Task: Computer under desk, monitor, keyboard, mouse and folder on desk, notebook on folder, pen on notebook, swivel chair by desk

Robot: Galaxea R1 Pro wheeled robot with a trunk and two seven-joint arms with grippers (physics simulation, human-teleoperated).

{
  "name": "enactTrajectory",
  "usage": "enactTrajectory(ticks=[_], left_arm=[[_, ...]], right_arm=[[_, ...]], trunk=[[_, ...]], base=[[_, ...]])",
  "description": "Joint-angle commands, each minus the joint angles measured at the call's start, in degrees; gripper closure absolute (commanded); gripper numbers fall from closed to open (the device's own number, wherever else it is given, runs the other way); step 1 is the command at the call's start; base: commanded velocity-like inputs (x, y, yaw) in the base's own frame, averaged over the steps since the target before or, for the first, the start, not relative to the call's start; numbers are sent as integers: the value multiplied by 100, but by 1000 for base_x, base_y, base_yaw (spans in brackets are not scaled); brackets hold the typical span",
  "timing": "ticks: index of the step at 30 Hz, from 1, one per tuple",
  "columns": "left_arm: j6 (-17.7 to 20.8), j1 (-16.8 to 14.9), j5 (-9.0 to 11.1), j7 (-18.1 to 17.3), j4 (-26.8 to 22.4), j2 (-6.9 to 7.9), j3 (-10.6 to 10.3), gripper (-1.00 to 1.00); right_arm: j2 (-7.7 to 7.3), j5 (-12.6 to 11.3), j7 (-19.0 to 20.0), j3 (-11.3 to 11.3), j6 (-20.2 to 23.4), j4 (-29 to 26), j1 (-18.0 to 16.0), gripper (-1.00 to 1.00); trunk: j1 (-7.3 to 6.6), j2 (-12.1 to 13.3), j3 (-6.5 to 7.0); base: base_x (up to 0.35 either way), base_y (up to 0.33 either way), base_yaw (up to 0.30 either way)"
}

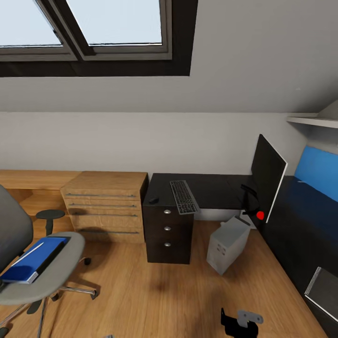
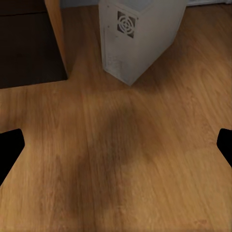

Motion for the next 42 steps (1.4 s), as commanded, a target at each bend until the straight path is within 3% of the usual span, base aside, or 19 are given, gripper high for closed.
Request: enactTrajectory(ticks=[1, 5, 8, 9, 12, 13, 15, 16, 17, 20, 22, 28, 32, 35, 42], left_arm=[[7, 1, 51, 50, -14, 8, -30, -100], [7, 2, 51, 52, -14, 8, -30, -100], [7, 4, 51, 53, -14, 7, -32, -100], [7, 0, 51, 53, -14, 7, -32, -100], [7, 2, 51, 53, -14, 7, -34, -100], [7, 2, 48, 53, -14, 7, -32, -100], [7, 3, 46, 53, -14, 7, -31, -100], [7, 4, 45, 53, -14, 7, -31, -100], [5, 3, 43, 53, -14, 7, -30, -100], [3, 4, 43, 50, -10, 7, -34, -100], [4, 5, 42, 52, -7, 9, -33, -100], [6, 3, 42, 51, -5, 12, -30, -100], [7, 3, 43, 52, -5, 12, -30, -100], [9, 2, 43, 53, -5, 15, -30, -100], [7, 4, 42, 53, -5, 11, -30, -100]], right_arm=[[3, -34, 3, 9, -32, -1, -6, -100], [1, -33, -1, 22, -78, -179, -6, -100], [-6, -36, -16, 9, -63, -726, -6, -100], [-19, -48, -107, -29, 89, -1443, -6, -100], [-39, -57, -369, -60, 634, -2416, -2, -100], [-67, -64, -626, -79, 1273, -3180, 16, -100], [-128, -69, -903, -92, 2062, -3961, 61, -100], [-225, -75, -1151, -105, 2908, -4687, 122, -100], [-389, -80, -1407, -118, 4056, -5589, 191, -100], [-522, -83, -1572, -132, 5041, -6452, 249, -100], [-611, -83, -1621, -202, 5444, -6909, 417, -100], [-734, -64, -1640, -327, 5281, -7162, 859, -100], [-767, -72, -1656, -343, 5126, -7202, 913, -100], [-772, -76, -1662, -350, 4707, -7199, 941, -100], [-777, -76, -1662, -351, 4638, -7186, 943, -100]], trunk=[[1, -4, -5], [1, -4, -5], [1, -4, -5], [1, -4, -5], [1, -4, -5], [1, -4, -5], [1, -4, -5], [1, -4, -5], [1, -4, -5], [1, -4, -5], [1, -4, -5], [1, -4, -5], [1, -4, -5], [1, -4, -5], [1, -4, -5]], base=[[0, 0, 0], [0, 0, 0], [0, 0, 0], [0, 0, 0], [0, 0, 0], [0, 0, 0], [0, 0, 0], [0, 0, 0], [0, 0, 0], [0, -32, 0], [0, -168, 0], [0, -275, 0], [-1, -306, 0], [-14, -256, 0], [-2, -46, 0]])
